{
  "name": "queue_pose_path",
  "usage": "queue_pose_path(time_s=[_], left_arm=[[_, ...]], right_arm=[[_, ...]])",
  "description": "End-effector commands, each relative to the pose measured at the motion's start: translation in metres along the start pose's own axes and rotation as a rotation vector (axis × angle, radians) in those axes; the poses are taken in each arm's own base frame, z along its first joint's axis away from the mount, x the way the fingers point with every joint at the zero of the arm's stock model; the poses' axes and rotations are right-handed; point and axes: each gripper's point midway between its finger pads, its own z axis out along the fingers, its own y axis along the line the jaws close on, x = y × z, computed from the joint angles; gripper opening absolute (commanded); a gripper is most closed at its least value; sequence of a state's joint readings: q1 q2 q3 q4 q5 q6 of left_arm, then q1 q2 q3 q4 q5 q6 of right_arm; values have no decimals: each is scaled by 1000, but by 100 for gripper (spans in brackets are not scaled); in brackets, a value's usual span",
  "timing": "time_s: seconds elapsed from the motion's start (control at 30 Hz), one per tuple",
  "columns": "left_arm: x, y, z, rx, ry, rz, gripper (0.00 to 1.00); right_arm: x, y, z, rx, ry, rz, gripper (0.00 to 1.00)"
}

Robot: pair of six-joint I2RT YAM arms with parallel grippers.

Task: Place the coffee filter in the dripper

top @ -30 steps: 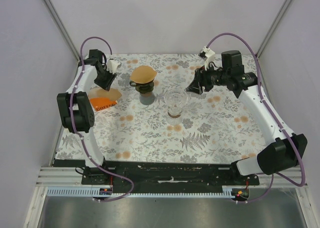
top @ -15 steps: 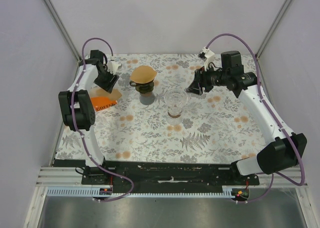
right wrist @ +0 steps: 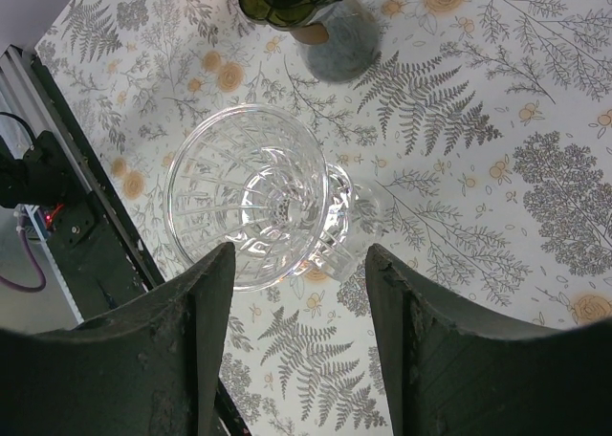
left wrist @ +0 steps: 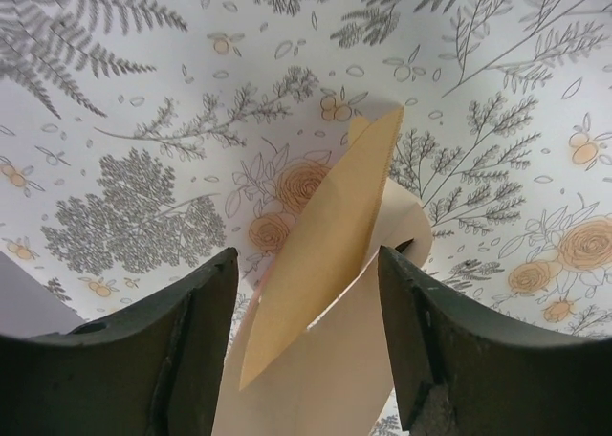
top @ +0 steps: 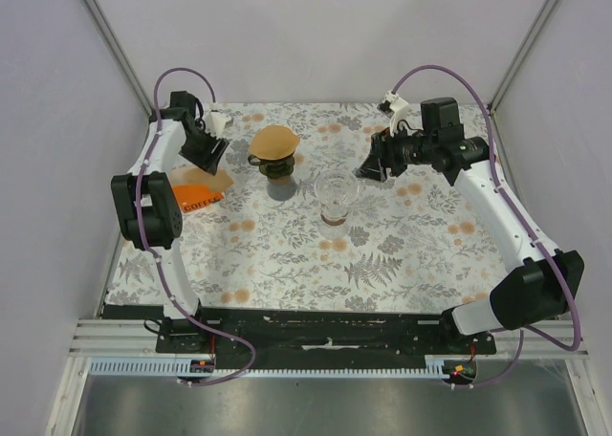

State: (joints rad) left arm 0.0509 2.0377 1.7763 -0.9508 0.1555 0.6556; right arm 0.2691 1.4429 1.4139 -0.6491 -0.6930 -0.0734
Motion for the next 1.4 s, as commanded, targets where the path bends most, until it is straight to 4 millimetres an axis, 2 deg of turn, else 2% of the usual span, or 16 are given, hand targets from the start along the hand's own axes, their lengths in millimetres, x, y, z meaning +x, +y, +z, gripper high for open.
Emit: queue_pose_path(time_s=[0.0, 0.2, 0.43, 0.63, 0.73, 0.83, 1.03, 1.1, 1.23, 1.37], left_arm=[[-33, -1, -8, 52, -114, 47, 67], [-37, -2, 12, 88, -88, 53, 67], [-31, 0, 32, 100, -36, 61, 66], [-22, -18, 39, 191, -11, 66, 60], [-14, -21, 43, 204, 26, 63, 52], [-10, -22, 43, 211, 38, 60, 39], [-31, -23, 28, 221, -42, 45, 13], [-39, -20, 23, 211, -66, 31, 7], [-45, -7, 18, 172, -93, -15, 2], [-46, 13, 15, 123, -127, -88, 2]], right_arm=[[-2, 1, 0, -17, -6, -17, 64], [0, 1, 0, -14, 0, -16, 64], [1, -1, 2, -20, 10, -6, 64], [4, -2, 4, -23, 22, 0, 64], [5, -2, 5, -26, 24, 2, 64], [4, -2, 5, -29, 23, 3, 64], [4, -1, 5, -34, 26, 5, 64], [5, -1, 4, -33, 27, 7, 64], [5, -1, 3, -32, 28, 4, 64], [6, 0, 2, -32, 29, 2, 64]])
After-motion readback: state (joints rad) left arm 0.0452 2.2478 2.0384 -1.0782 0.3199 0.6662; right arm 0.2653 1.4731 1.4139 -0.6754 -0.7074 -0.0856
